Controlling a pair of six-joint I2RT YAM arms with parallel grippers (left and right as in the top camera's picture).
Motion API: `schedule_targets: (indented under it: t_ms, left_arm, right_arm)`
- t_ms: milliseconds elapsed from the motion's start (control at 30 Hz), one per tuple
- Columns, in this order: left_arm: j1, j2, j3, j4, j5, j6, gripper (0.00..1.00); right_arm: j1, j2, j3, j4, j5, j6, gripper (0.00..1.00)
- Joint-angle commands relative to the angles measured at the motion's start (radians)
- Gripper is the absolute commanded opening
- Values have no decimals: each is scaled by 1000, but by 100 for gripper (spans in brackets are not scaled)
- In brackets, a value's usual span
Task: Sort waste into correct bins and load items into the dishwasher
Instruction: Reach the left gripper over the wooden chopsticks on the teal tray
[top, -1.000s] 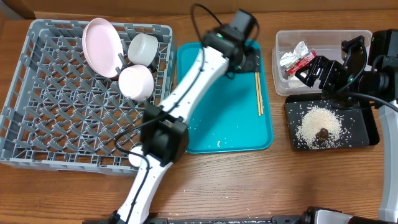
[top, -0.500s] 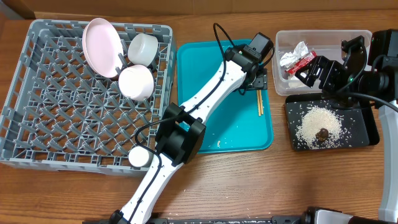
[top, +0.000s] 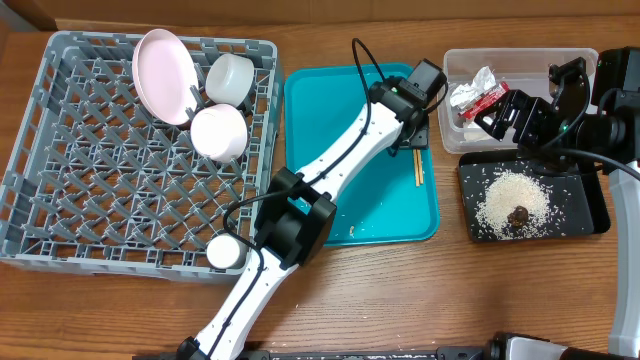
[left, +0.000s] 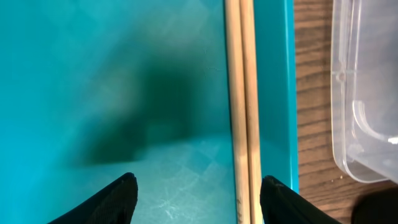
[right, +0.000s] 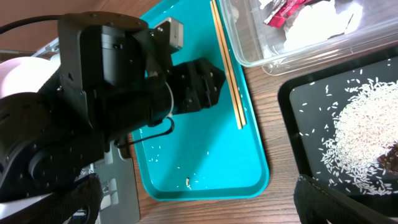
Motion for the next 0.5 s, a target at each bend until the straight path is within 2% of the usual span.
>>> schedule_targets:
  t_ms: [0,467]
  left_arm:
    - [-5,24,-14,-6,-36,21,63]
    - [-16,24,-19,-6,-42,19,57]
  right_arm:
    - [-3,2,5,3,4,-4,100]
    - [-3,2,5,3,4,-4,100]
